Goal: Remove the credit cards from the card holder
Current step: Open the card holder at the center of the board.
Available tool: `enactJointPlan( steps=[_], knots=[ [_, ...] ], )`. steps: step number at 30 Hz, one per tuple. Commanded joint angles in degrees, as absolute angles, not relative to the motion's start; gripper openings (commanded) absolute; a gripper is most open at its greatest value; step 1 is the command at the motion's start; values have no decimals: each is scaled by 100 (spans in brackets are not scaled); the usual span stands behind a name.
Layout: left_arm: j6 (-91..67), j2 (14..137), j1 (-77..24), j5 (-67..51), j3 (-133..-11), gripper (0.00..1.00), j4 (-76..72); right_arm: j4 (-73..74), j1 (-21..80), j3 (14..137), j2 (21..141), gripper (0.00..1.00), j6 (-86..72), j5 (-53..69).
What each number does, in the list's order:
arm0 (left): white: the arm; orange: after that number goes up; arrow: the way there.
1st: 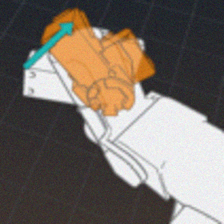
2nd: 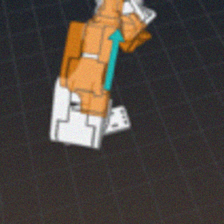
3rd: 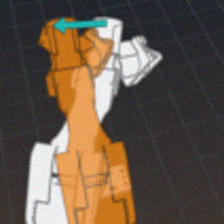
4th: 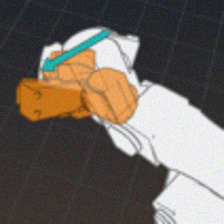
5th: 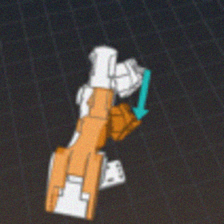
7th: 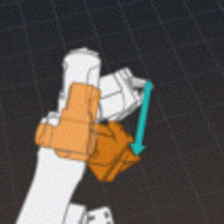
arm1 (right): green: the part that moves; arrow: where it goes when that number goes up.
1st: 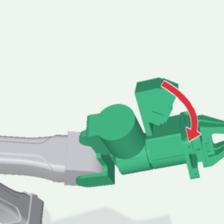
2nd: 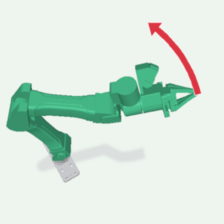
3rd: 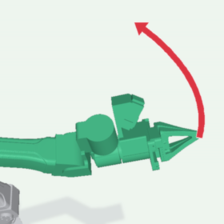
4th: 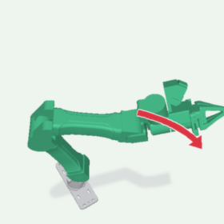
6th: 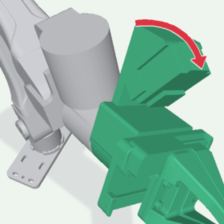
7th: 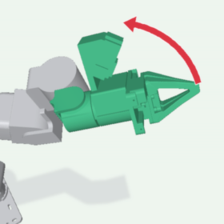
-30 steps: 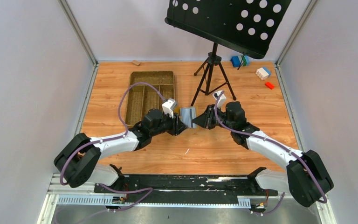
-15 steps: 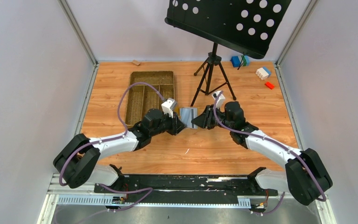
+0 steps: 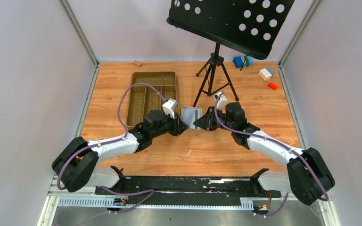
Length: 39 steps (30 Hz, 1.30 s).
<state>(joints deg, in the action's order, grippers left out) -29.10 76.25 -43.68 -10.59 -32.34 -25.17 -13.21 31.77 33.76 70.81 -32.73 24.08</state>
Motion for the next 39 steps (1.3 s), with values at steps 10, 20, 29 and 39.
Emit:
enactJointPlan(
  steps=[10,20,29,39],
  knots=[
    [-3345,6900,-4076,130,-3026,66,-2301,-1282,3205,3568,6826,0,-3224,2087],
    [-3632,5967,-3974,1102,-2590,90,-2114,-1083,3207,3485,6565,0,-3216,1627],
    [-3368,5915,-3973,107,-2249,100,-3309,-1175,3196,3467,6552,0,-3211,1710],
    [-3402,6747,-4031,-1177,-2492,100,-4097,-1315,3258,3604,6792,0,-3128,2165]
  ],
)
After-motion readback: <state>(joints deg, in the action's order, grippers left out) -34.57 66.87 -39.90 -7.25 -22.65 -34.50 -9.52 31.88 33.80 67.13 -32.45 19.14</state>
